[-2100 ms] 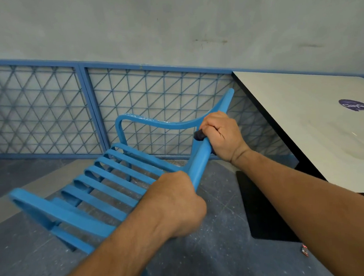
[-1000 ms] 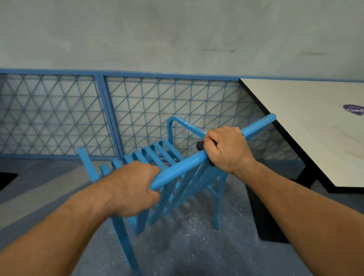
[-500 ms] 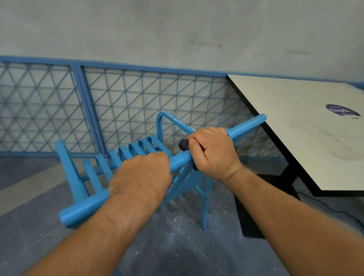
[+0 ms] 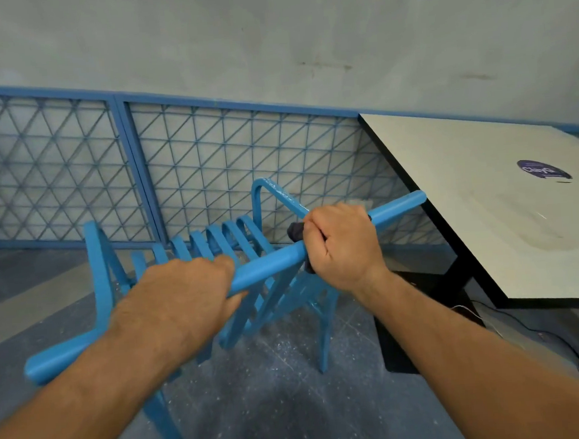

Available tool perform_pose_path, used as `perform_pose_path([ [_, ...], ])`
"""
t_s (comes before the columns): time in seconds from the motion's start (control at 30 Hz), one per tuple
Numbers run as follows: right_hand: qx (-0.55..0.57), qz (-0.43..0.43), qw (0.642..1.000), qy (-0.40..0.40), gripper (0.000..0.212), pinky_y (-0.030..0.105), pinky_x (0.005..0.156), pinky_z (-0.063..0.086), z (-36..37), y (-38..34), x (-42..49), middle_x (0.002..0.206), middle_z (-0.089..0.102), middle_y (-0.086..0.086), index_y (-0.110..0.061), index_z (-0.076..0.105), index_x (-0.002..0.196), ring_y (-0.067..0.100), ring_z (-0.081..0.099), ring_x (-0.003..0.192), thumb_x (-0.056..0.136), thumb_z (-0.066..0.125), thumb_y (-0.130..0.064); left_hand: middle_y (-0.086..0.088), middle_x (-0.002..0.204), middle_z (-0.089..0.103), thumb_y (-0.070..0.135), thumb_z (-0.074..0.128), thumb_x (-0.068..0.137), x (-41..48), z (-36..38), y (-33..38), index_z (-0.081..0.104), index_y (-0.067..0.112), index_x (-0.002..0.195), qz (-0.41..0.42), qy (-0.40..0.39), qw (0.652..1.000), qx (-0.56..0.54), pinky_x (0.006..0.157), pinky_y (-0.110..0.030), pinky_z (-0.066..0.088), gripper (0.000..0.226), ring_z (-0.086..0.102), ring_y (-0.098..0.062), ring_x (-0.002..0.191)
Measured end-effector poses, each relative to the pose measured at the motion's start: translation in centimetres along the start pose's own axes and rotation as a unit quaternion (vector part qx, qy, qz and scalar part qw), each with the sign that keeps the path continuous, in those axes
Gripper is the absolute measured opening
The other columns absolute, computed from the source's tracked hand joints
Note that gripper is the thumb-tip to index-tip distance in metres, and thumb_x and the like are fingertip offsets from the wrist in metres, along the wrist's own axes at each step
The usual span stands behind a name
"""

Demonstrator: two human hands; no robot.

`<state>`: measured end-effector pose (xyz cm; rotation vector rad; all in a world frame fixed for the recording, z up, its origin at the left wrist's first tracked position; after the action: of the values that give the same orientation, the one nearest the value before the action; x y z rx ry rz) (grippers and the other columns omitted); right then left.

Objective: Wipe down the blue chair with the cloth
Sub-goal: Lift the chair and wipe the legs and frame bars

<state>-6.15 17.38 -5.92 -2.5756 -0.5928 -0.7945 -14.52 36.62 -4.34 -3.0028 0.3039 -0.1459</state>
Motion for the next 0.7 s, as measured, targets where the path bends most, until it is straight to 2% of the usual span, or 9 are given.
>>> perform_pose_path([
  [0.13,-0.007,0.008,1.0,0.007,0.027,0.037,0.071,0.037,0.7,-3.0,-1.3,0.061,0.052,-0.009,-0.019,0.057,0.064,0.016,0.048,0.063,0.084,0.042,-0.028,0.013,0.077,0.051,0.069,0.036,0.089,0.3,-0.5,0.1,0.037,0.033,0.081,-0.033,-0.054,0.997,-0.042,0.066,-0.024,0.046,0.037,0.051,-0.003,0.067],
  [0.27,0.008,-0.026,1.0,0.011,0.028,0.036,0.072,0.036,1.3,-4.3,-1.6,0.063,0.054,-0.008,-0.019,0.058,0.066,0.016,0.049,0.065,0.087,0.042,-0.029,0.011,0.079,0.052,0.061,0.042,0.093,2.2,-0.4,2.2,0.043,0.03,0.084,-0.036,-0.074,0.991,-0.107,0.066,-0.026,0.047,0.032,0.054,-0.006,0.07],
  [0.4,0.02,-0.069,0.997,0.007,0.028,0.031,0.063,0.034,0.9,-2.3,-0.8,0.059,0.054,-0.007,-0.017,0.057,0.064,0.015,0.048,0.058,0.086,0.044,-0.029,0.013,0.077,0.047,0.06,0.038,0.095,2.3,-0.5,2.0,0.03,0.034,0.075,-0.017,-0.069,0.994,-0.085,0.058,-0.02,0.035,0.034,0.046,0.0,0.065],
  [0.5,0.005,-0.069,0.998,0.005,0.029,0.03,0.061,0.037,0.0,0.3,-0.1,0.059,0.057,-0.007,-0.018,0.059,0.064,0.016,0.052,0.057,0.085,0.044,-0.029,0.012,0.077,0.049,0.061,0.037,0.094,2.4,-0.4,1.9,0.035,0.037,0.082,-0.002,-0.069,0.995,-0.079,0.059,-0.018,0.037,0.027,0.047,0.0,0.065],
  [0.6,-0.008,-0.041,0.999,0.006,0.033,0.032,0.059,0.043,-1.0,4.3,0.8,0.057,0.058,-0.005,-0.016,0.059,0.062,0.019,0.053,0.054,0.084,0.041,-0.032,0.012,0.077,0.05,0.06,0.038,0.094,2.2,-0.3,1.7,0.039,0.038,0.091,0.006,-0.057,0.995,-0.08,0.062,-0.017,0.042,0.023,0.05,-0.001,0.065],
  [0.7,-0.018,0.006,1.0,0.015,0.035,0.034,0.057,0.043,-1.5,6.6,1.4,0.054,0.056,0.0,-0.014,0.055,0.058,0.024,0.052,0.052,0.082,0.038,-0.033,0.012,0.075,0.05,0.059,0.037,0.095,2.2,-0.4,1.8,0.037,0.038,0.089,0.007,-0.046,0.997,-0.067,0.061,-0.018,0.041,0.022,0.048,0.0,0.063],
])
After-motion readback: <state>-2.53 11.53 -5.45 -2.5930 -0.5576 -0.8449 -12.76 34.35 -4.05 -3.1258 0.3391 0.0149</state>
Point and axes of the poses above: each hand's wrist, its own x-axis towards the middle knuckle, its own z-axis out of the palm, y = z × x, the point moved 2 cm from there along x, towards the middle knuckle
